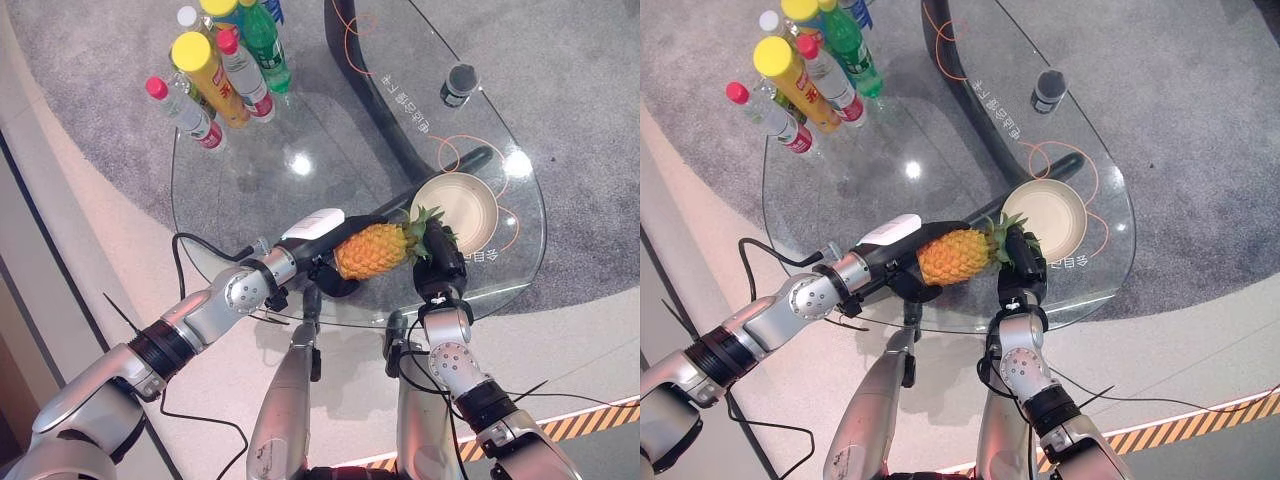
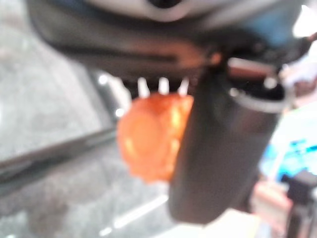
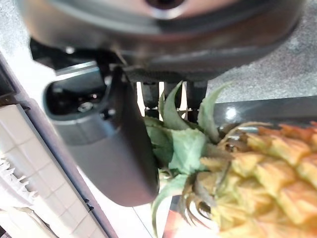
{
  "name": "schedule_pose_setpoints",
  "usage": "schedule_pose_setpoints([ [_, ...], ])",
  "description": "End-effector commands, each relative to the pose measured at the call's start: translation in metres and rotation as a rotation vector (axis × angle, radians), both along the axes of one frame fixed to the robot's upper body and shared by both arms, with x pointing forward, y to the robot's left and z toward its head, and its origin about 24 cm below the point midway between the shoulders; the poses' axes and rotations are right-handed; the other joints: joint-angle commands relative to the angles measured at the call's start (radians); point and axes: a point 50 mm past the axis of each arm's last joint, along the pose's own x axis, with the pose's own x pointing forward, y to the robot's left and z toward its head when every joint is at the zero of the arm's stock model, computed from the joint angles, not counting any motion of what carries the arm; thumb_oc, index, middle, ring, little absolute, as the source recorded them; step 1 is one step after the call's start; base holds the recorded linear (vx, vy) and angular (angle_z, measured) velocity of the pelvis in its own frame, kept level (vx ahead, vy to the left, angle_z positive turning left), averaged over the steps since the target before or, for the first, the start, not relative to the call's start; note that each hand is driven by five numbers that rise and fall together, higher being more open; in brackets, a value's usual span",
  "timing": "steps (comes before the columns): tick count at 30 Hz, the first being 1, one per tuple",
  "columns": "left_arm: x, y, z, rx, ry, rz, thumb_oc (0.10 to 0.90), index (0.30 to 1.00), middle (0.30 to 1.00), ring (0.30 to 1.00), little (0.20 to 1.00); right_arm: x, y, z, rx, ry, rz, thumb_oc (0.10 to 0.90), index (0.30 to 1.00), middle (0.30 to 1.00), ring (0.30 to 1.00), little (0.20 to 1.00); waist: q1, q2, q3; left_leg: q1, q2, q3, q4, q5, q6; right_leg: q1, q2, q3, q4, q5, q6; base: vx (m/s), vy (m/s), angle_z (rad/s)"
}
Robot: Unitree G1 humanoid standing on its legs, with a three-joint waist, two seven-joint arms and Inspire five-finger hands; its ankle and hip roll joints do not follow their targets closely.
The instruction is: Pick up the fruit to the plate
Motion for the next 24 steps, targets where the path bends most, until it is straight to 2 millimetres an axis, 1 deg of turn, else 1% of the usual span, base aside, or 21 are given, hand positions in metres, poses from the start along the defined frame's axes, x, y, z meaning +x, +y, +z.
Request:
schedule_pose_setpoints([
  [1, -0.056, -0.062, 0.010, -0.044, -0.040, -0.436, 0.800, 0.900, 0.900, 0.900, 0.900, 0.019, 0.027, 0.114, -0.052, -0.498, 0.084, 0.100, 0.300, 0.300, 0.300, 0.200, -0.010, -0.018, -0.020, 0.040, -0.071, 0.031, 0.165, -0.157, 0.070, 0.097, 0.021, -0.036, -0.302, 0.277, 0.019, 0.00, 0.000, 0.00],
  [3, -0.055, -0.061, 0.010, -0.044, -0.040, -0.435, 0.800, 0.900, 0.900, 0.900, 0.900, 0.018, 0.026, 0.117, -0.070, -0.507, 0.078, 0.100, 0.300, 0.300, 0.300, 0.200, -0.011, -0.018, -0.020, 0.042, -0.071, 0.031, 0.164, -0.158, 0.070, 0.099, 0.022, -0.037, -0.303, 0.276, 0.019, 0.00, 0.000, 0.00],
  [8, -0.057, -0.059, 0.010, -0.046, -0.030, -0.429, 0.800, 0.900, 0.900, 0.900, 0.900, 0.011, 0.021, 0.128, -0.187, -0.543, 0.022, 0.100, 0.300, 0.300, 0.300, 0.200, -0.013, -0.020, -0.020, 0.044, -0.068, 0.032, 0.165, -0.161, 0.071, 0.100, 0.023, -0.038, -0.297, 0.270, 0.018, 0.00, 0.000, 0.00],
  [15, -0.052, -0.052, 0.003, -0.065, -0.038, -0.340, 0.800, 0.900, 0.900, 0.900, 0.900, -0.001, 0.017, 0.147, -0.437, -0.602, -0.073, 0.100, 0.300, 0.300, 0.300, 0.200, -0.022, -0.022, -0.020, 0.047, -0.067, 0.035, 0.167, -0.164, 0.072, 0.099, 0.029, -0.034, -0.292, 0.264, 0.019, 0.00, 0.000, 0.00],
  [17, -0.052, -0.051, 0.002, -0.063, -0.043, -0.329, 0.800, 0.900, 0.900, 0.900, 0.900, -0.004, 0.015, 0.154, -0.537, -0.616, -0.118, 0.100, 0.300, 0.300, 0.300, 0.200, -0.025, -0.023, -0.020, 0.051, -0.065, 0.036, 0.165, -0.164, 0.072, 0.102, 0.031, -0.033, -0.292, 0.262, 0.020, 0.00, 0.000, 0.00],
  [19, -0.052, -0.051, 0.002, -0.059, -0.044, -0.327, 0.800, 0.900, 0.900, 0.900, 0.900, -0.005, 0.014, 0.156, -0.575, -0.621, -0.135, 0.100, 0.300, 0.300, 0.300, 0.200, -0.026, -0.023, -0.020, 0.050, -0.065, 0.036, 0.166, -0.165, 0.072, 0.101, 0.031, -0.032, -0.292, 0.261, 0.020, 0.00, 0.000, 0.00],
  [20, -0.051, -0.050, 0.001, -0.060, -0.041, -0.315, 0.800, 0.900, 0.900, 0.900, 0.900, -0.007, 0.012, 0.160, -0.633, -0.628, -0.163, 0.100, 0.300, 0.300, 0.300, 0.200, -0.028, -0.024, -0.020, 0.050, -0.066, 0.037, 0.168, -0.166, 0.072, 0.101, 0.032, -0.032, -0.290, 0.260, 0.020, 0.00, 0.000, 0.00],
  [24, -0.049, -0.049, -0.003, -0.069, -0.045, -0.278, 0.800, 0.900, 0.900, 0.900, 0.900, -0.010, 0.011, 0.165, -0.733, -0.644, -0.208, 0.100, 0.300, 0.300, 0.300, 0.200, -0.031, -0.026, -0.020, 0.050, -0.065, 0.037, 0.170, -0.169, 0.073, 0.099, 0.034, -0.031, -0.286, 0.256, 0.019, 0.00, 0.000, 0.00],
])
